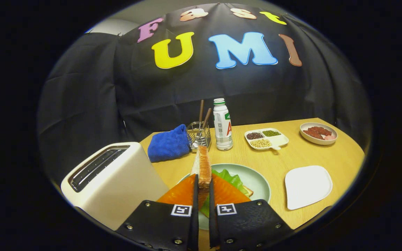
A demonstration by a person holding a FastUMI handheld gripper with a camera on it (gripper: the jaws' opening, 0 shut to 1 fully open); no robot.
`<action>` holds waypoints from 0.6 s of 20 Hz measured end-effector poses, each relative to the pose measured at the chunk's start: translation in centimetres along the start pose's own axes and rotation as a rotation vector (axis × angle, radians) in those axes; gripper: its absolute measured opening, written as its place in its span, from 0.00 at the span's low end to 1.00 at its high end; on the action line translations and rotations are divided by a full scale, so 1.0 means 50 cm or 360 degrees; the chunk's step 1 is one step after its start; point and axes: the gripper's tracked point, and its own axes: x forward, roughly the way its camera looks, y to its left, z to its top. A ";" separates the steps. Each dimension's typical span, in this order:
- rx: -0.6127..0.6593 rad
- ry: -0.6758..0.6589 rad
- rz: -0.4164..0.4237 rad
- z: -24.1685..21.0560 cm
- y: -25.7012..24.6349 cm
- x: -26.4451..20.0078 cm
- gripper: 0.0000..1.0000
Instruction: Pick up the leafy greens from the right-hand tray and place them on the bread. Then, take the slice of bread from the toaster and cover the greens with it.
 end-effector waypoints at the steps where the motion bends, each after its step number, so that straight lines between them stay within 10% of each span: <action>1: -0.0037 -0.0019 -0.0006 0.003 -0.003 -0.003 0.16; 12: -0.0187 -0.0149 -0.0124 0.029 -0.041 -0.020 0.37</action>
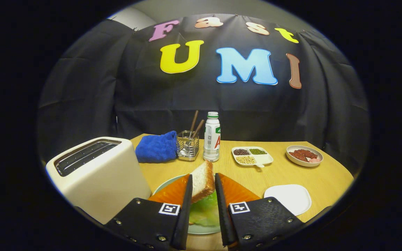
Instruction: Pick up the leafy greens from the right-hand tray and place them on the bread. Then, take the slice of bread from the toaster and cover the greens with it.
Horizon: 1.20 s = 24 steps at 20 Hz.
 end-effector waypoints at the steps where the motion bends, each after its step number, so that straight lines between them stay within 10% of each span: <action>1: -0.0004 -0.0014 0.0008 0.004 -0.001 -0.005 0.37; 3: -0.0028 -0.0035 0.0020 0.014 0.001 -0.008 0.53; 12: 0.0031 -0.0233 0.0055 0.091 -0.065 -0.086 0.53; 24: -0.0134 -0.0353 0.0021 0.016 -0.443 -0.228 0.53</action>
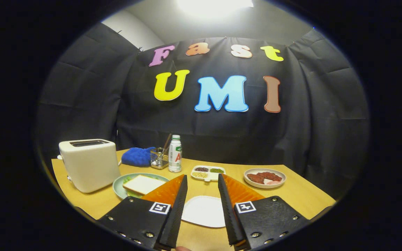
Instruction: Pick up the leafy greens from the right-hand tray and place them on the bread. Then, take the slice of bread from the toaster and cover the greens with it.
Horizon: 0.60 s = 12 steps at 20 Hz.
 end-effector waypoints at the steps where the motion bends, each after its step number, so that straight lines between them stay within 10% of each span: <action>1: -0.0007 -0.0014 -0.0010 -0.002 -0.038 -0.013 0.53; 12: 0.0035 -0.0048 -0.0330 -0.028 -0.657 -0.066 0.53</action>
